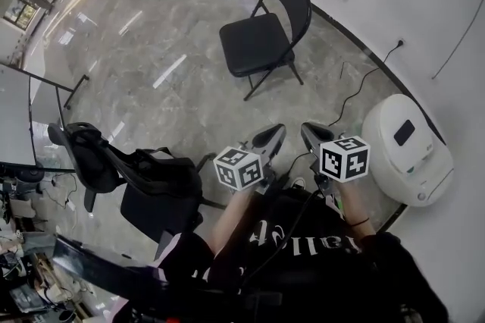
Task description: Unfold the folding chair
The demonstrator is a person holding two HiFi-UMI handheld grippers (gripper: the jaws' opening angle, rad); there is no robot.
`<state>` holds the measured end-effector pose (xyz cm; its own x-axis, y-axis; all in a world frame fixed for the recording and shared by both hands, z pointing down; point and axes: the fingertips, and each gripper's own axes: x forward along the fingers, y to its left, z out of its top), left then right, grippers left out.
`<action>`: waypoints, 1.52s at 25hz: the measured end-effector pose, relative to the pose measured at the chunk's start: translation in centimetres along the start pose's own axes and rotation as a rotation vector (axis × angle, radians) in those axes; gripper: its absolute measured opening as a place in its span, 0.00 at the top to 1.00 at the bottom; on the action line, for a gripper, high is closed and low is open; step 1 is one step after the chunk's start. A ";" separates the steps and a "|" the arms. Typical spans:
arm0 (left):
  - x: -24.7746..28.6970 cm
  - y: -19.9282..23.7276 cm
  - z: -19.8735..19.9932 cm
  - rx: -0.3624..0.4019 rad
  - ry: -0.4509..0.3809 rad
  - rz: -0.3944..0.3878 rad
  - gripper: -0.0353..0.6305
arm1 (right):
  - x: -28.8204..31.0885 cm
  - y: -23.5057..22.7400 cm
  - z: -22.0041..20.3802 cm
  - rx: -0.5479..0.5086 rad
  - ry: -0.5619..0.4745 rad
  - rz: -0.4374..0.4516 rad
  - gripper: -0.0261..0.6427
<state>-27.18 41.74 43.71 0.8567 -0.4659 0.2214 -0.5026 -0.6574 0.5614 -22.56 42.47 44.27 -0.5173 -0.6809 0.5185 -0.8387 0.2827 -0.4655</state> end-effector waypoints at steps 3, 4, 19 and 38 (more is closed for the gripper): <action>-0.3 -1.2 -0.7 0.005 -0.004 0.013 0.94 | -0.9 0.0 -0.5 -0.007 0.000 0.018 0.94; -0.3 -1.4 -0.8 0.004 -0.011 0.018 0.94 | -1.2 0.0 -0.6 -0.011 -0.001 0.023 0.94; -0.6 -2.3 -0.4 0.026 -0.059 0.065 0.94 | -2.9 -0.2 -0.6 -0.048 -0.021 0.048 0.94; -1.6 -1.9 -1.2 0.011 -0.059 0.085 0.94 | -2.9 0.1 -1.5 -0.050 -0.003 0.050 0.94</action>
<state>-27.47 44.46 43.17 0.8026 -0.5542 0.2207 -0.5750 -0.6202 0.5336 -21.41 45.54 43.79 -0.5581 -0.6670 0.4935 -0.8195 0.3497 -0.4541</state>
